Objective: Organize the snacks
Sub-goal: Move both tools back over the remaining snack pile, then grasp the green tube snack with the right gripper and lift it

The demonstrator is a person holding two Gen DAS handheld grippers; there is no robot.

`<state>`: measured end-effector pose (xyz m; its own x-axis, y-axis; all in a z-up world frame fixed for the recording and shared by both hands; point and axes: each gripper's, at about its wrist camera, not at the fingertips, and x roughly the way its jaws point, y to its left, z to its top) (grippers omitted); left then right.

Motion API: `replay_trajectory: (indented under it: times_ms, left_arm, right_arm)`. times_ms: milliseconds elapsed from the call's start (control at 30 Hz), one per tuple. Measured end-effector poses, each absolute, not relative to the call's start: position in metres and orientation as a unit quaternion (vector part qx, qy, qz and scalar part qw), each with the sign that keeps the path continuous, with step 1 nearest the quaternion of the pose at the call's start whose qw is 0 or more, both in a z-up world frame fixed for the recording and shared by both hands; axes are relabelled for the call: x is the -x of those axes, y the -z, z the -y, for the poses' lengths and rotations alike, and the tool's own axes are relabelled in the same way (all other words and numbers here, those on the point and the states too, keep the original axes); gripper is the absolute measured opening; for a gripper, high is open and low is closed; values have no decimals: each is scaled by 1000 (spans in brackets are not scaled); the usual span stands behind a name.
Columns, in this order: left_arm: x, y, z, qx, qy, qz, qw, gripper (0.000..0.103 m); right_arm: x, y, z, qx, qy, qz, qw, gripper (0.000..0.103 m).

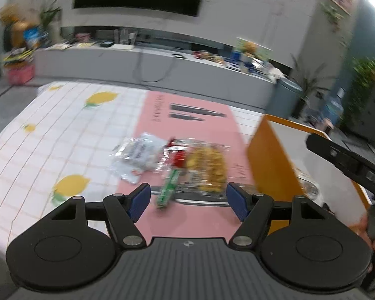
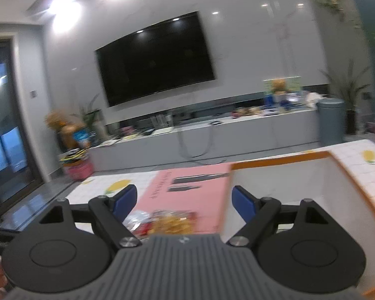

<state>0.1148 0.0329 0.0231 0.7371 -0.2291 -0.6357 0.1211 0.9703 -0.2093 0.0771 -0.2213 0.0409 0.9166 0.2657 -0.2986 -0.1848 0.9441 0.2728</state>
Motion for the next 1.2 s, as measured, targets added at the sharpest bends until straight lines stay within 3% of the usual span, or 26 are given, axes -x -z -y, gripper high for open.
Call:
replay_trajectory:
  times_ms: [200, 533, 867, 1000, 1200]
  left_arm:
    - [-124, 5, -65, 51, 58, -374, 924, 81]
    - [-158, 6, -99, 69, 20, -390, 918, 81]
    - [-179, 15, -106, 98, 14, -426, 899, 81]
    - [-179, 16, -115, 123, 10, -438, 891, 81]
    - [-180, 21, -118, 140, 4, -449, 883, 81]
  right_arm:
    - [-86, -25, 178, -107, -162, -189, 963, 80]
    - [-122, 13, 122, -43, -160, -242, 956, 76]
    - [-160, 46, 118, -93, -147, -311, 935, 76]
    - [-171, 66, 113, -146, -153, -351, 912, 55]
    - [-179, 83, 90, -159, -118, -361, 911, 52]
